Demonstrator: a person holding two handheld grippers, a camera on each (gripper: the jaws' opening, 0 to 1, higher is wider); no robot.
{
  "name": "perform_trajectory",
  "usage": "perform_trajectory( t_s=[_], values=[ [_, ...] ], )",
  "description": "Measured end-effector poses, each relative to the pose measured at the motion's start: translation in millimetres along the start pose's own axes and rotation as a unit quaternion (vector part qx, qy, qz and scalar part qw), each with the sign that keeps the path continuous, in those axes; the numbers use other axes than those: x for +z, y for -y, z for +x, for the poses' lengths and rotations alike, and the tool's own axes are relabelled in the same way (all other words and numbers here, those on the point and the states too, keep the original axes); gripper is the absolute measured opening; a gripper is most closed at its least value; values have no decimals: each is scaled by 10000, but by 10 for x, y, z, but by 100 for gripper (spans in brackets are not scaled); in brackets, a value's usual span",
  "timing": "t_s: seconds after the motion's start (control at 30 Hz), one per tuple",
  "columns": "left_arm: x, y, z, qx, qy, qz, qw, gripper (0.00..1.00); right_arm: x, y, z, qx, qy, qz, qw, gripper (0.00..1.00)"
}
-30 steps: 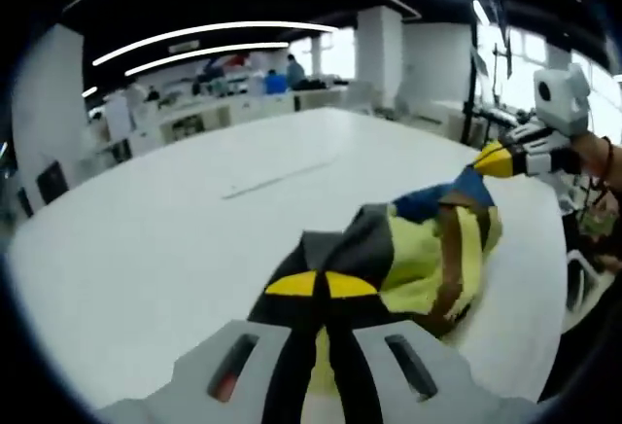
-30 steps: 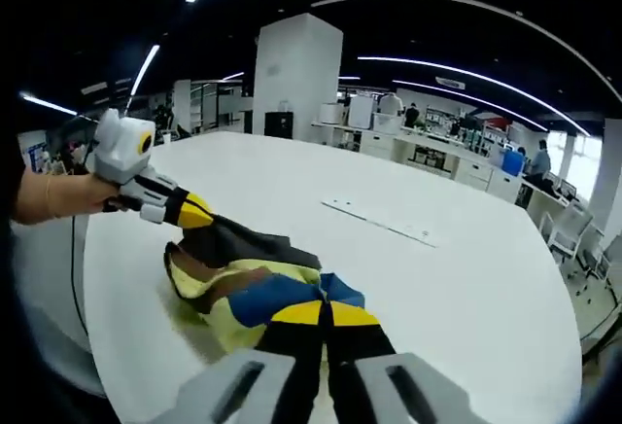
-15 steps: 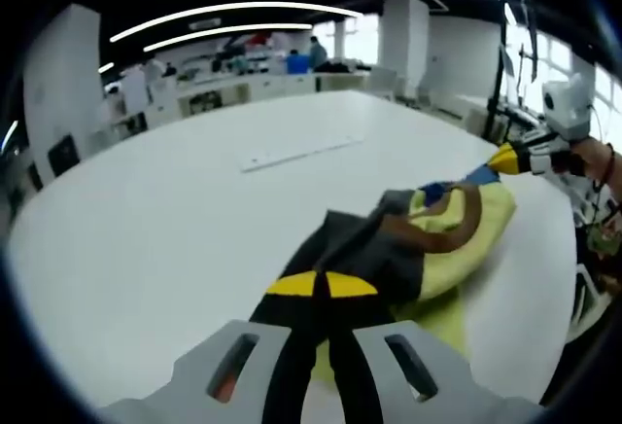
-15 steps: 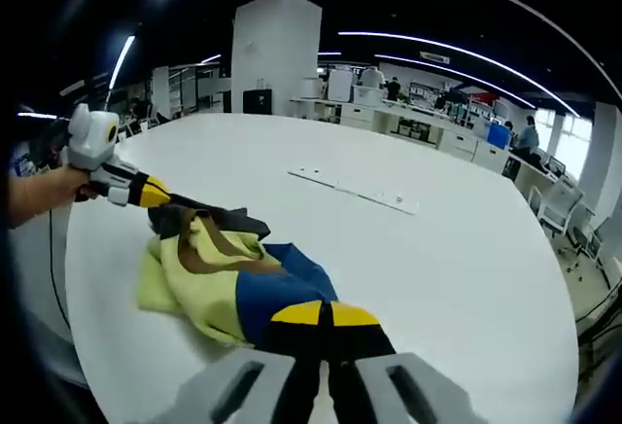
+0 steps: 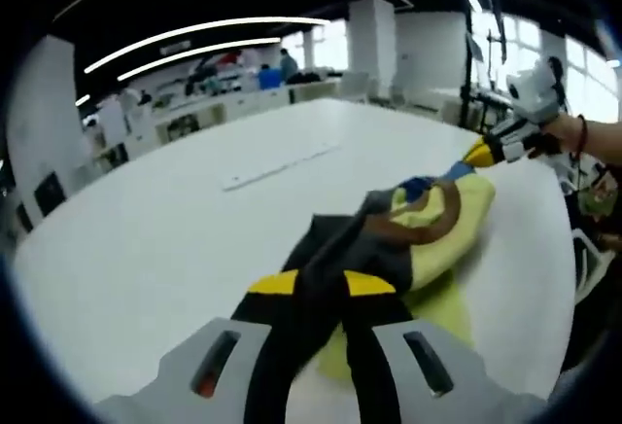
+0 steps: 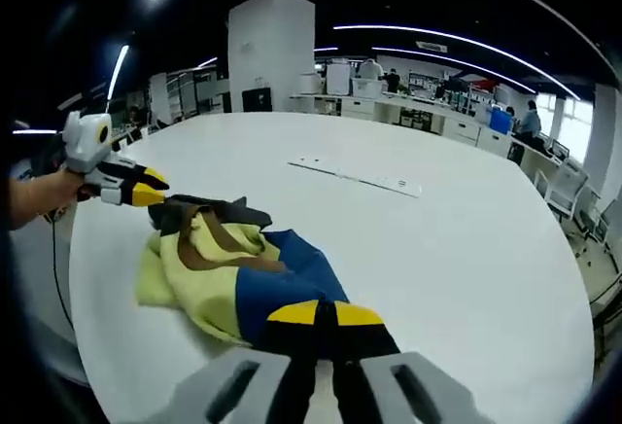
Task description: Fold the garment on the visible template until the final outline fits inside the template.
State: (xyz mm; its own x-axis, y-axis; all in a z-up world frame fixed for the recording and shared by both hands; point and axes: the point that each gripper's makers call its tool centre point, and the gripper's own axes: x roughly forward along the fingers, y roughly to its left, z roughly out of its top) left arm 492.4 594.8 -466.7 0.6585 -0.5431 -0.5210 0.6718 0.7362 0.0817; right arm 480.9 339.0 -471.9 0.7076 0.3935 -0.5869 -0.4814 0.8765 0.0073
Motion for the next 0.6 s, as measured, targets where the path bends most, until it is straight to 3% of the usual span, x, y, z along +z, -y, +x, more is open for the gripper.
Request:
perform_trajectory(
  t_s=[0.2,0.3,0.4,0.47,0.5,0.6],
  values=[
    [-2,100,58,-279,-32,341,9990,16,-80,-58,-8,190,-125,-1,9997,15],
    [28,124,110,-384,-74,846,9956,16,-120,-55,-7,236,-166,75,9996,15],
    [-30,125,170,-505,-299,1014,9931,14,-123,-54,-3,282,-145,132,9994,13],
    [-125,51,189,-323,-668,1162,9905,13,-127,-44,4,277,-139,153,9994,6],
    [-148,48,204,-329,-741,1300,9882,11,-132,-33,10,263,-144,145,9994,4],
    [-197,59,263,-347,-824,1173,9891,4,-160,-21,17,235,-193,136,9994,0]
  ],
)
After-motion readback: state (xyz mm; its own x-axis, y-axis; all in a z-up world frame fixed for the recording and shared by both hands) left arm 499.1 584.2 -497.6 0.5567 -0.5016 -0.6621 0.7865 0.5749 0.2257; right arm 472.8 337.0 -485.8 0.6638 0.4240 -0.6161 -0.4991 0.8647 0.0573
